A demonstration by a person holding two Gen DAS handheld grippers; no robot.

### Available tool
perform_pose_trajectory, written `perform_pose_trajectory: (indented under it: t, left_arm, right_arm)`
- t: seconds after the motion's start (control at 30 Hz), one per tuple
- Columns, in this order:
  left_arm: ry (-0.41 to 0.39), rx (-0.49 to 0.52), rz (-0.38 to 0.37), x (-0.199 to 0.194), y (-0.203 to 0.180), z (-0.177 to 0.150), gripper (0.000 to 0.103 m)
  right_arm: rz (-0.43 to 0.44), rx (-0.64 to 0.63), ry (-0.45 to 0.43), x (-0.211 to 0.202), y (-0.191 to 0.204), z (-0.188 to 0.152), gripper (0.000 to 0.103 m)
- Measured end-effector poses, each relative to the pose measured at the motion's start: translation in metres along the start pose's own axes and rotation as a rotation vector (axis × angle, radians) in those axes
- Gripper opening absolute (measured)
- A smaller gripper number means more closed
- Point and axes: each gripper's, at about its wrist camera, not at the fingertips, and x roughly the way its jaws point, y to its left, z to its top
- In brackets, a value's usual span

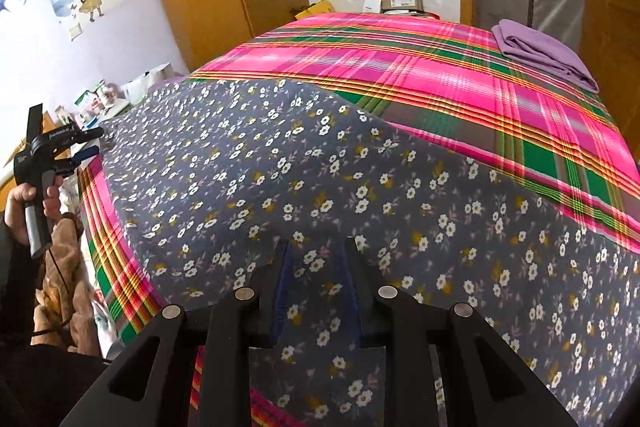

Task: Fold clothes
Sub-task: 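Grasp the grey floral garment's edge with the left gripper, then lift the garment edge with the left gripper and fold it toward the right gripper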

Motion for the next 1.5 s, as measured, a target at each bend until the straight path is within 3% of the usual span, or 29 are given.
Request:
perform_pose_trajectory:
  t: [0.27, 0.57, 0.77, 0.87, 1.5]
  left_arm:
    - [0.039, -0.049, -0.029, 0.022, 0.015, 0.008, 0.048]
    - [-0.029, 0.019, -0.018, 0.016, -0.003, 0.002, 0.038]
    - [-0.038, -0.093, -0.066, -0.003, 0.008, -0.007, 0.037]
    - [0.007, -0.143, -0.129, -0.003, 0.008, -0.012, 0.037]
    - [-0.044, -0.158, -0.051, 0.024, 0.016, 0.005, 0.034]
  right_arm:
    - [-0.015, -0.003, 0.012, 0.004, 0.003, 0.005, 0.025]
    - [-0.025, -0.004, 0.018, 0.007, 0.005, 0.008, 0.025]
    - [-0.027, -0.005, 0.018, 0.007, 0.006, 0.008, 0.025]
    - [-0.024, -0.006, 0.018, 0.008, 0.006, 0.008, 0.025]
    - [-0.003, -0.001, 0.003, 0.007, 0.005, 0.006, 0.025]
